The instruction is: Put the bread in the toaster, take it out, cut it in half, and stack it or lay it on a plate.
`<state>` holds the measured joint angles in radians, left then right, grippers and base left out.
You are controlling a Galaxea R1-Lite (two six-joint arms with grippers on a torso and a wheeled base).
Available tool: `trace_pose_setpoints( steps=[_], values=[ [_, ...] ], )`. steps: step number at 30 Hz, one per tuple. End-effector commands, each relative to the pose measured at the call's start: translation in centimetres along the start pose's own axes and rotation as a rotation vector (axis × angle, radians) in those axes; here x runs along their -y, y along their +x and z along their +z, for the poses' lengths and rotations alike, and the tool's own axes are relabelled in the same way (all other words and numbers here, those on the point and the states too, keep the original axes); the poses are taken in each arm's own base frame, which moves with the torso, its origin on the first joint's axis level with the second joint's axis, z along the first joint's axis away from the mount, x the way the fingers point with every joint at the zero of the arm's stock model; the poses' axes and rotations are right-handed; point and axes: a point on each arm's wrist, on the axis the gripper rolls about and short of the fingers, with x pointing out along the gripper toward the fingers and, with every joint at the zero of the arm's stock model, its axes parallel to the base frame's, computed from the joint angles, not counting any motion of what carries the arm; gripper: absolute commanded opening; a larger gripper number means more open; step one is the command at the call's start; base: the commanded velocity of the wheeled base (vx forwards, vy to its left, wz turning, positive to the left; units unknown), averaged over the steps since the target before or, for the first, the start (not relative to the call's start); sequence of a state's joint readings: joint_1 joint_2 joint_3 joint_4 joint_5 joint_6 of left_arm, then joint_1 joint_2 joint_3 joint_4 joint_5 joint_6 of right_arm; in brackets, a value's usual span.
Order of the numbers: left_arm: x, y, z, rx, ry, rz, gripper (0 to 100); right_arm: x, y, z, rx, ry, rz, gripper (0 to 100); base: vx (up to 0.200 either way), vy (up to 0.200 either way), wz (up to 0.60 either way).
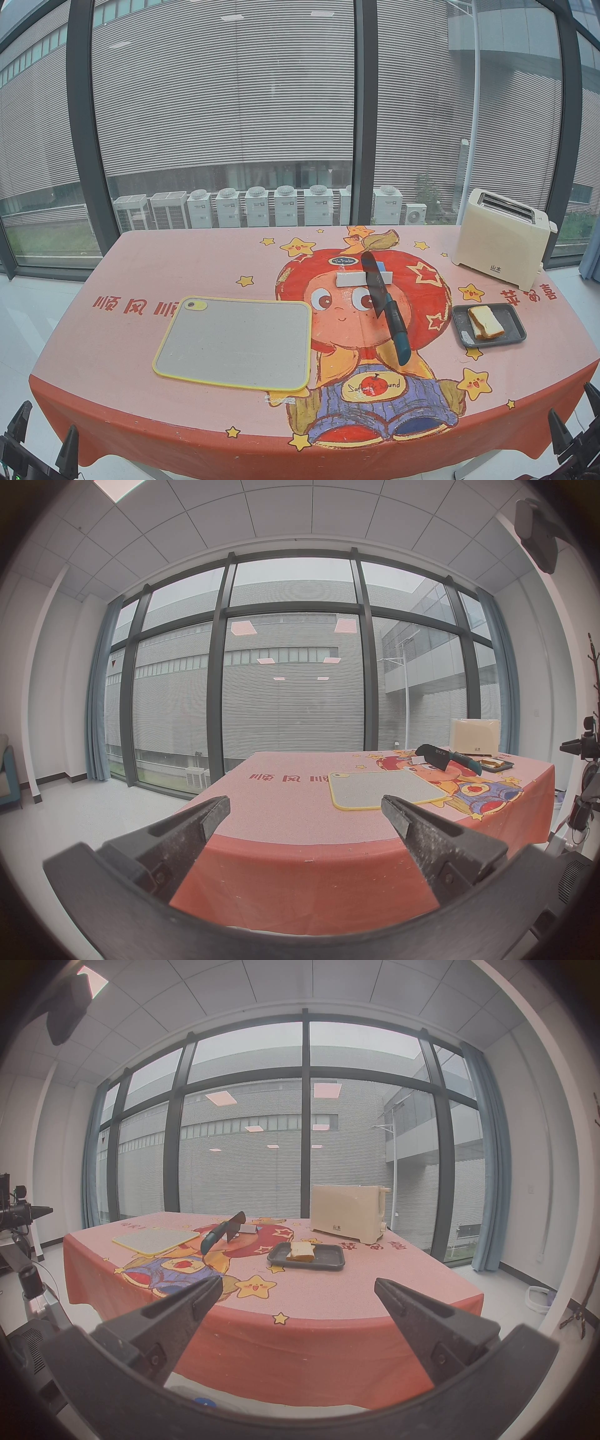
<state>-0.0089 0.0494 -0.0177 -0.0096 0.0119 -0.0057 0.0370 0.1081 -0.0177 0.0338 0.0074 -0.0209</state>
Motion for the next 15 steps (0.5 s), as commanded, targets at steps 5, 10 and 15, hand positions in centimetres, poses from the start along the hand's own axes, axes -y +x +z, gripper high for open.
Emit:
trace_pose_setpoints(
  steps=[5, 10, 15],
  values=[
    [0.00, 0.14, -0.48, -0.018, 0.000, 0.002, 100, -0.09, -0.64, -0.30, 0.087, 0.000, -0.036, 100, 0.000, 0.000, 0.00],
    [0.00, 0.14, -0.49, -0.019, -0.002, 0.000, 100, -0.06, -0.62, -0.34, 0.085, 0.004, -0.049, 100, 0.000, 0.000, 0.00],
    [0.00, 0.14, -0.49, -0.019, 0.000, 0.000, 100, -0.06, -0.65, -0.33, 0.090, 0.021, -0.050, 100, 0.000, 0.000, 0.00]
  ],
)
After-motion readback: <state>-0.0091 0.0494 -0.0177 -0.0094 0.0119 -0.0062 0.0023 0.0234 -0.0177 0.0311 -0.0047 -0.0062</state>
